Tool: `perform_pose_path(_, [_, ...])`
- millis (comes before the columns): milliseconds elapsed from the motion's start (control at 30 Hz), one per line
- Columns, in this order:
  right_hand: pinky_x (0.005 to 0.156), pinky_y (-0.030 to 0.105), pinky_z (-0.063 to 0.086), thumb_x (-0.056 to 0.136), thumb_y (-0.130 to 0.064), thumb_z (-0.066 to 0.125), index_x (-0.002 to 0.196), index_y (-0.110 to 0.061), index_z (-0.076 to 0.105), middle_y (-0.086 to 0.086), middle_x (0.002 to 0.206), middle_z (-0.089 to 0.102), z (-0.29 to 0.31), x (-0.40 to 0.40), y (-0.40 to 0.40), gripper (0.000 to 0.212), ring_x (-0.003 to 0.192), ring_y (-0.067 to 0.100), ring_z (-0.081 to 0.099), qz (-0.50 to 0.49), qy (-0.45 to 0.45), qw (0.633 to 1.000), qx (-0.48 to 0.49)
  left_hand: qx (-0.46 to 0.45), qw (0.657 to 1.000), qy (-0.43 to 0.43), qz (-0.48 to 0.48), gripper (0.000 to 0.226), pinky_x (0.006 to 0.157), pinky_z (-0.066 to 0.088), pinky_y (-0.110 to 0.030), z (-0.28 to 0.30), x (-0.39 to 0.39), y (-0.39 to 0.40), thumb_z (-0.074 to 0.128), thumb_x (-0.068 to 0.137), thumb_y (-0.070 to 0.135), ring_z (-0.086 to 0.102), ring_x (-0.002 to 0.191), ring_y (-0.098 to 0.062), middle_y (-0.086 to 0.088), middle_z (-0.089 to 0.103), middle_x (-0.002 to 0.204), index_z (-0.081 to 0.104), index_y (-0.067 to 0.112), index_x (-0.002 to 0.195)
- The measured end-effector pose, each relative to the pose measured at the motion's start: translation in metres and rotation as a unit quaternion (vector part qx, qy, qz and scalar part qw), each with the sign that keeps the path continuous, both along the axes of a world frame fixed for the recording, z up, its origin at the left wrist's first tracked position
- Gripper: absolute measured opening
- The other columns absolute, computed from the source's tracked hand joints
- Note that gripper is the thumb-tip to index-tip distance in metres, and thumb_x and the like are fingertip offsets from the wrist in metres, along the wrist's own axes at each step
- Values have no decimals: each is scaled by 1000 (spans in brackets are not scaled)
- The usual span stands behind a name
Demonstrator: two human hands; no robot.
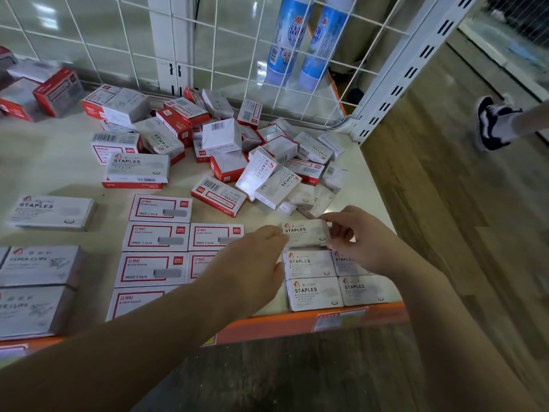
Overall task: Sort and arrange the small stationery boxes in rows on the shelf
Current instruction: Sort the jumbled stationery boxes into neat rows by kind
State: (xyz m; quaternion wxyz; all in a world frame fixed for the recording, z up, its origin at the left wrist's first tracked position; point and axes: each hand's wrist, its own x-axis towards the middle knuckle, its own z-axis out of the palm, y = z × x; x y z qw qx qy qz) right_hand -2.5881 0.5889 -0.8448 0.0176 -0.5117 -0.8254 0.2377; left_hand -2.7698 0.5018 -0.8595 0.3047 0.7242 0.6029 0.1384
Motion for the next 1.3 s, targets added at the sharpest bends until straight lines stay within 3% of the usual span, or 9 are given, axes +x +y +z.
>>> perform_pose_path(100, [81, 17, 40, 86, -10, 62, 125, -17, 58, -6, 94, 44, -1, 0, -1, 40, 87, 11, 51, -13, 0, 1000, -11, -4, 1000, 5, -8, 49, 105, 33, -23, -2, 4, 2, 38, 98, 28, 28, 136, -9, 10, 17, 153, 24, 25, 145])
perform_pose_path(233, [86, 16, 37, 86, -17, 65, 128, -18, 56, -4, 112, 46, -3, 0, -2, 43, 100, 10, 50, -27, 5, 1000, -12, -3, 1000, 7, -6, 47, 98, 42, -23, -3, 9, 3, 39, 98, 29, 33, 132, -10, 9, 18, 152, 28, 24, 143])
perform_pose_path(367, [93, 23, 42, 88, -11, 58, 124, -18, 58, 0, 121, 54, -5, 0, -4, 37, 108, 15, 53, -32, -4, 999, 12, 0, 1000, 3, 3, 46, 90, 45, -19, -4, 10, 2, 41, 97, 29, 37, 129, -9, 9, 19, 150, 31, 24, 142])
perform_pose_path(667, [88, 17, 37, 86, -6, 60, 112, -15, 64, -2, 111, 59, -9, 1, -3, 28, 104, 14, 54, -39, 0, 999, 24, -17, 999, -21, 17, 47, 86, 47, -16, -5, 14, -1, 41, 97, 31, 40, 126, -10, 10, 19, 148, 32, 24, 142])
perform_pose_path(867, [90, 19, 39, 85, -8, 62, 109, -14, 66, -5, 106, 58, -11, 0, -4, 25, 103, 14, 54, -53, 7, 998, 23, -17, 1000, 2, -3, 50, 93, 46, -19, -4, 15, -3, 40, 97, 32, 39, 128, -12, 10, 18, 150, 27, 25, 144])
perform_pose_path(1167, [82, 13, 36, 88, -15, 60, 110, -12, 66, 0, 107, 61, -12, -4, -9, 22, 99, 14, 55, -70, 7, 996, 56, 6, 999, 37, -17, 49, 99, 40, -24, 0, 4, 0, 43, 97, 27, 33, 133, -12, 9, 22, 151, 30, 26, 143])
perform_pose_path(1300, [80, 13, 33, 90, -16, 57, 119, -14, 61, -2, 114, 59, -9, -7, -15, 29, 92, 6, 48, -88, 17, 993, 71, 27, 999, 37, 14, 46, 102, 36, -25, 2, -8, -2, 41, 97, 28, 34, 131, -9, 10, 28, 148, 32, 26, 142])
